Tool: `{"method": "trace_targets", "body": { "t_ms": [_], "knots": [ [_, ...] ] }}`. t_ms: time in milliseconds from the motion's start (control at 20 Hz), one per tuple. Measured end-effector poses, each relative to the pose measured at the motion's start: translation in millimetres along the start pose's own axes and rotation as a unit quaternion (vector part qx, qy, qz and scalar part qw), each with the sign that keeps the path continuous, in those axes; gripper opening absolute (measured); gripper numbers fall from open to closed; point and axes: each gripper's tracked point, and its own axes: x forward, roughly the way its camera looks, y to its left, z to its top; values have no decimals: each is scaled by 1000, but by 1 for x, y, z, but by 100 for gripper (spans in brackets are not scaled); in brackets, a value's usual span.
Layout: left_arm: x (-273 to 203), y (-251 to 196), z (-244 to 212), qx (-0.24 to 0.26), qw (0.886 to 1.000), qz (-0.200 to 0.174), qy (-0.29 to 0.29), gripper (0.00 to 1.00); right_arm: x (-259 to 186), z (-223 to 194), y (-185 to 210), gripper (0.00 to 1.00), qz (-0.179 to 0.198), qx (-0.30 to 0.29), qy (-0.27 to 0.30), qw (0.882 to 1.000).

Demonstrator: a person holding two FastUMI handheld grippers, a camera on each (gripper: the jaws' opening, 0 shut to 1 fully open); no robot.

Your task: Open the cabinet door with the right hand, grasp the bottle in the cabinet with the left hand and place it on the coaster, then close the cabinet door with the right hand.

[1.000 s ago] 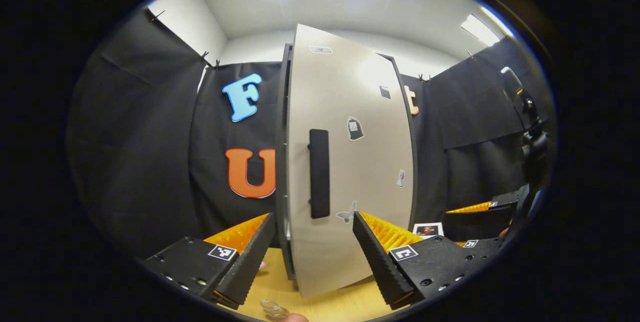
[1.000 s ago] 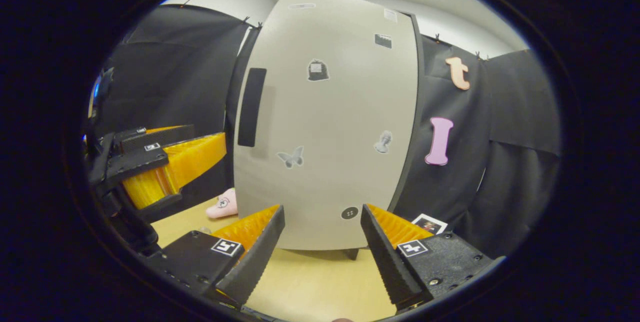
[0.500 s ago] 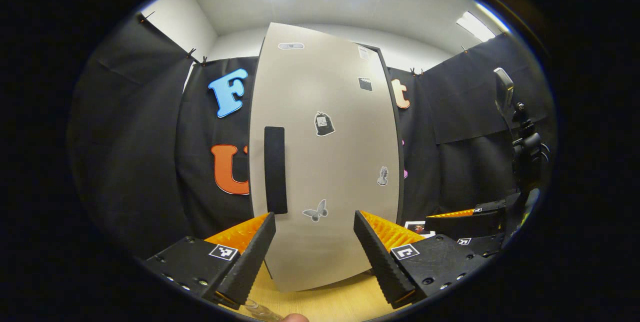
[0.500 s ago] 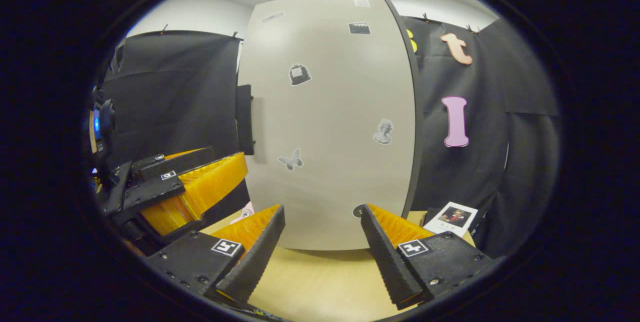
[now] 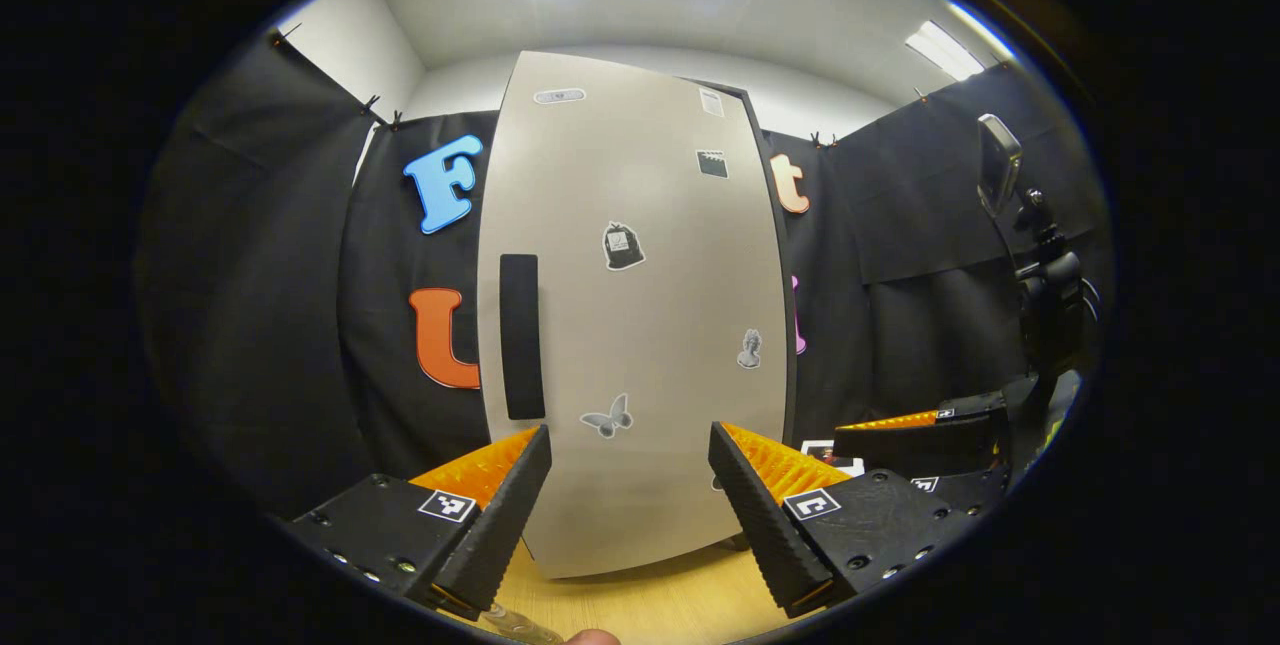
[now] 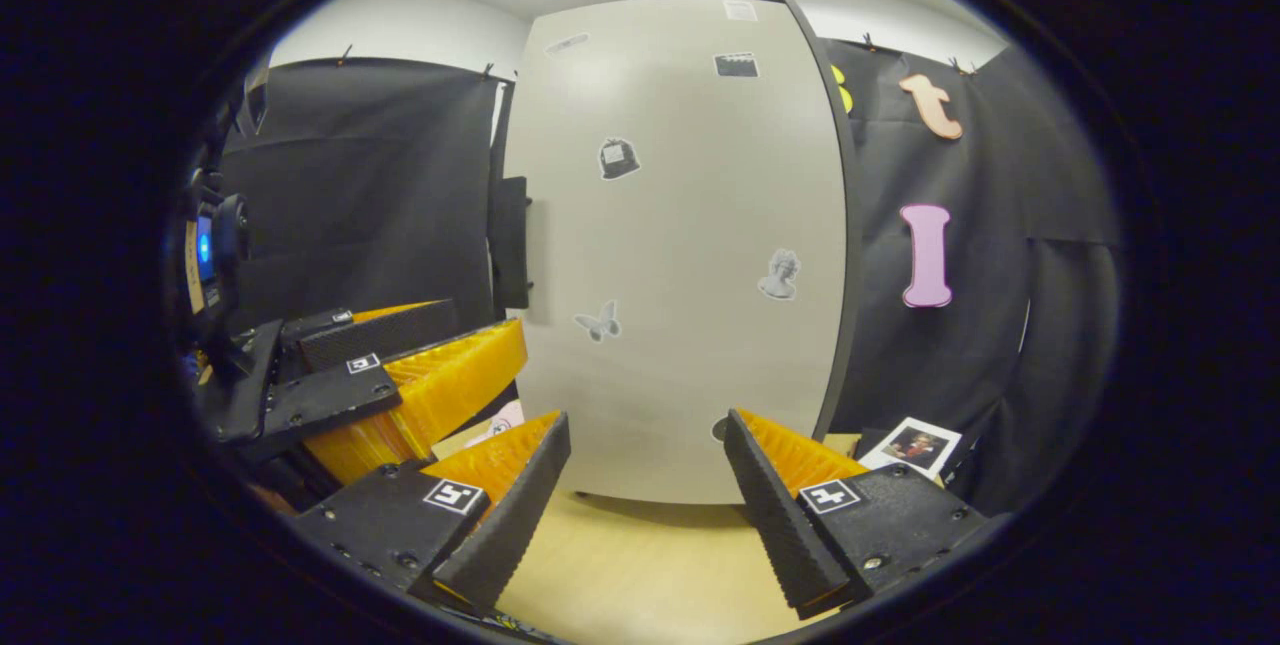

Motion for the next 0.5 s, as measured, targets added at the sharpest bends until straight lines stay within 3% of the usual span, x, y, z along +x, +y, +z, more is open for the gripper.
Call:
{"method": "trace_targets", "body": {
  "t_ms": [500],
  "knots": [
    [0, -4, -7, -5, 1000, -9, 16, 96, -7, 9, -13, 100, -36, -10, -17, 999]
  ]
}}
